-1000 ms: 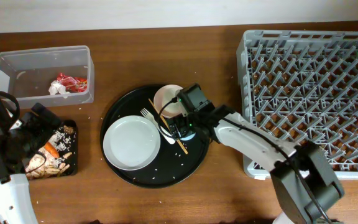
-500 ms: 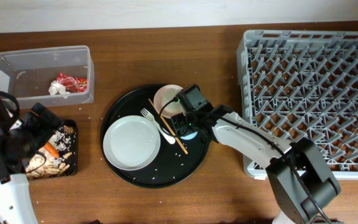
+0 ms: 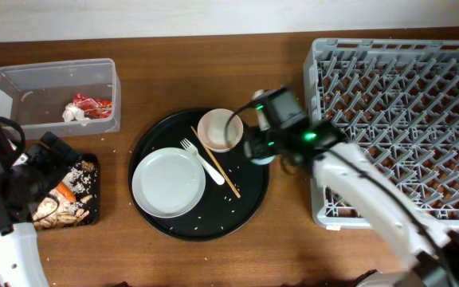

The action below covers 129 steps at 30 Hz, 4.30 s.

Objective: Sort waste into correct bins and load items into the dishwasher rack
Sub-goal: 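Carry the light-blue cup right and set it in the rack, then reach the right gripper back to the white cup in the pink bowl, then lift the white cup and place it upside down in the rack, then return the right gripper to the pink bowl and grasp its rim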

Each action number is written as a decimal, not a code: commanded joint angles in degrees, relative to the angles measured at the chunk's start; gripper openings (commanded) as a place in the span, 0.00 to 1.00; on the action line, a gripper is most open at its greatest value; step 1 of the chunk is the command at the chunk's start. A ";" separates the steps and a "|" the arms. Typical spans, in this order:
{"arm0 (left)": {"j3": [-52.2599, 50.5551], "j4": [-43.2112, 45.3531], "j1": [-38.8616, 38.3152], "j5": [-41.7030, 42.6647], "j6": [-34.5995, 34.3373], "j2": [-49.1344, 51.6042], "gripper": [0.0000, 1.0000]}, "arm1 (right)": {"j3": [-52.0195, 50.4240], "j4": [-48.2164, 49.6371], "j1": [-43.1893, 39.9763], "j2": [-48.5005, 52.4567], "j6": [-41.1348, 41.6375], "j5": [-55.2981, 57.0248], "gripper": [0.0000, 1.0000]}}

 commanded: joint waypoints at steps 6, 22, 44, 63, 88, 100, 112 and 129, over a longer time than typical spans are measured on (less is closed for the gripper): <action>-0.24 0.09 0.20 0.42 0.74 -0.07 0.99 | 3.82 -3.10 -38.45 -10.62 -2.99 0.98 0.63; -0.24 0.09 0.22 0.42 0.74 -0.07 0.99 | 3.82 5.68 -67.28 7.76 -2.40 0.76 0.95; -0.24 0.09 0.22 0.42 0.74 -0.07 0.99 | 20.35 -0.48 -9.31 9.16 -4.66 -16.44 0.97; -0.24 0.09 0.22 0.42 0.74 -0.07 0.99 | 20.11 8.15 6.93 32.22 -2.36 2.56 0.91; -0.24 -0.15 0.20 0.42 0.74 -0.07 0.99 | 25.94 -1.40 -12.85 8.46 -1.49 1.64 0.55; -0.24 -0.15 0.22 0.42 0.76 -0.07 0.99 | 25.92 -2.08 -53.96 15.02 -8.04 -1.36 0.55; -0.24 -0.15 0.20 0.42 0.74 -0.07 0.99 | 25.90 -4.20 -54.90 22.16 -7.67 -1.57 0.85; -0.24 -0.15 0.22 0.42 0.74 -0.07 0.99 | 30.36 -10.78 -16.68 12.59 -10.56 -16.59 0.76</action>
